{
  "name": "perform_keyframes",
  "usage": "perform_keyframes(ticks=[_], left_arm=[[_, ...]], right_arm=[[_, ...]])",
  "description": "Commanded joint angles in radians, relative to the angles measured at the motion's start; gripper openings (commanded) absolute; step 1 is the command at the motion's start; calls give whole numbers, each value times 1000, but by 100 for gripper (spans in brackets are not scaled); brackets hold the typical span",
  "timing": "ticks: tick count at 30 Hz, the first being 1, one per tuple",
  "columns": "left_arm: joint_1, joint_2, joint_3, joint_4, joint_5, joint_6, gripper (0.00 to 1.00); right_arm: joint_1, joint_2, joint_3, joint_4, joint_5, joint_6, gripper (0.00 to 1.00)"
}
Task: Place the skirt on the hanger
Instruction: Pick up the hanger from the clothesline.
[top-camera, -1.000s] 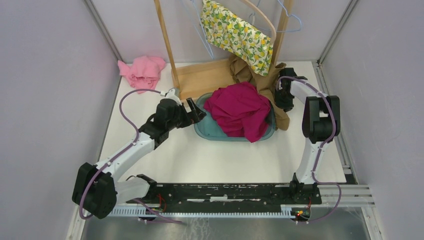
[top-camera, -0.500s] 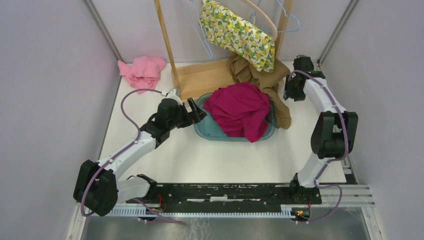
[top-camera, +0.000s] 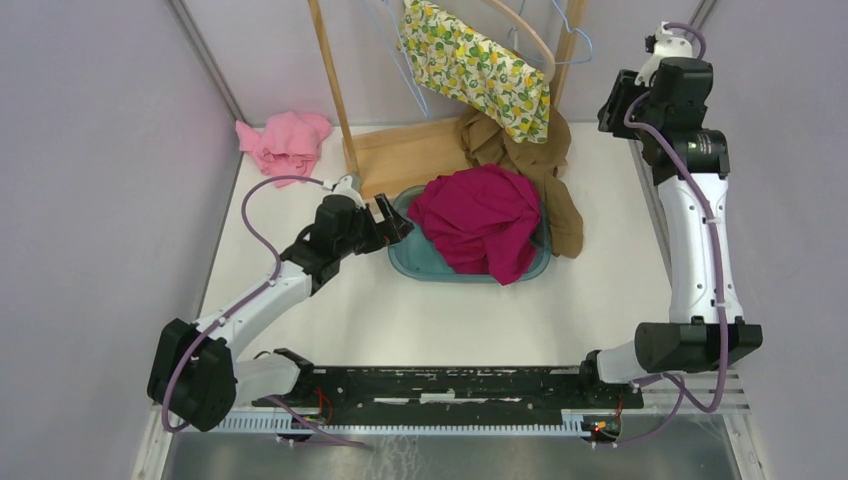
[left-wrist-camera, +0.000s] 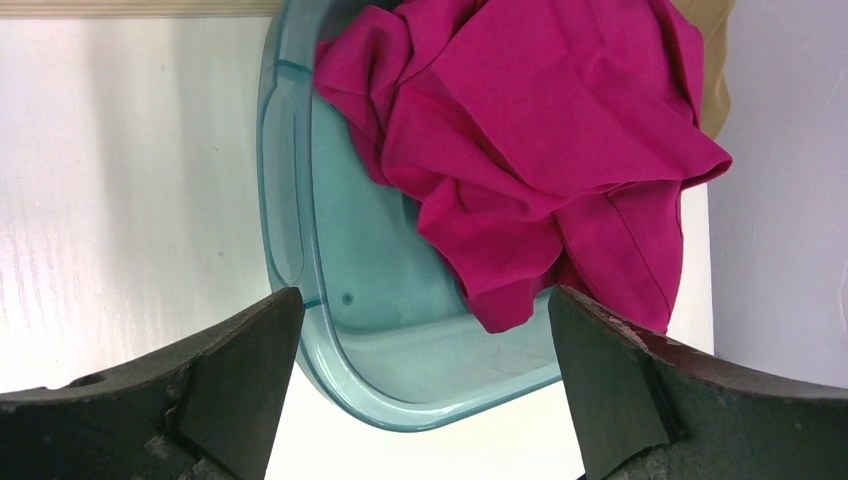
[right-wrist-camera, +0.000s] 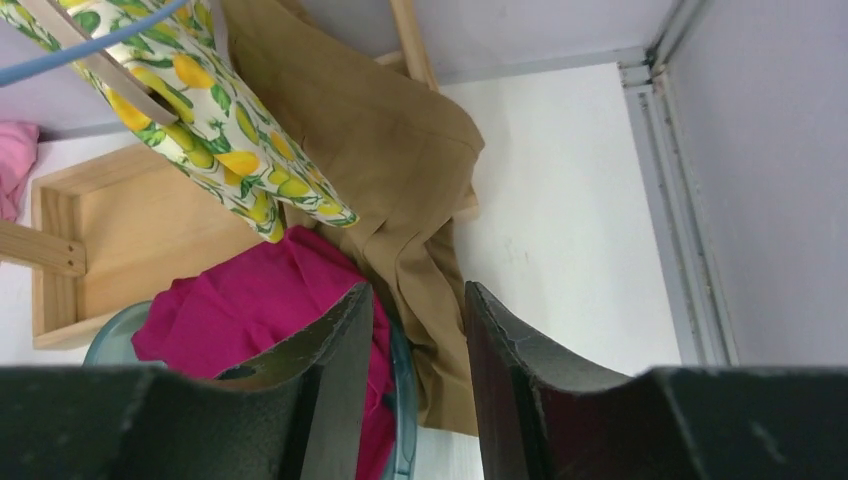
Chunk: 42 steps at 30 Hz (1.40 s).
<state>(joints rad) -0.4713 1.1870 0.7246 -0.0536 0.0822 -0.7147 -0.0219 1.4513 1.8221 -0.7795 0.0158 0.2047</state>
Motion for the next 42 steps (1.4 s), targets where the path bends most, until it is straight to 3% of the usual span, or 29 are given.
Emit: perform_keyframes(ticks=[1,5,10,18,25,29,35,42], left_arm=[[1,7,54,19,-2,-12,99],[-17,15,75,1,16,-4,99],[-78,14,114,-49,-38,14,99],[-141,42,157,-69,-79,14,99],[-142,40,156,-79,-89,17,99],[-143,22,143,-82,-94,18,99],[-142,1,130,-84,-101,18,99],[-143,-21,111,-79,-99,14,99]], right_arm=[[-6,63,-62,64,-64,32,44],[-51,129,-80,140,-130,114,44],[-113,194,-155,418,-320,280,44],[-76,406,-56,646,-479,417,43],[67,410,-137,731,-432,353,43],[146,317,-273,809,-382,332,42],[275,190,-390,773,-233,228,42],[448,221,-254,582,-48,60,42]])
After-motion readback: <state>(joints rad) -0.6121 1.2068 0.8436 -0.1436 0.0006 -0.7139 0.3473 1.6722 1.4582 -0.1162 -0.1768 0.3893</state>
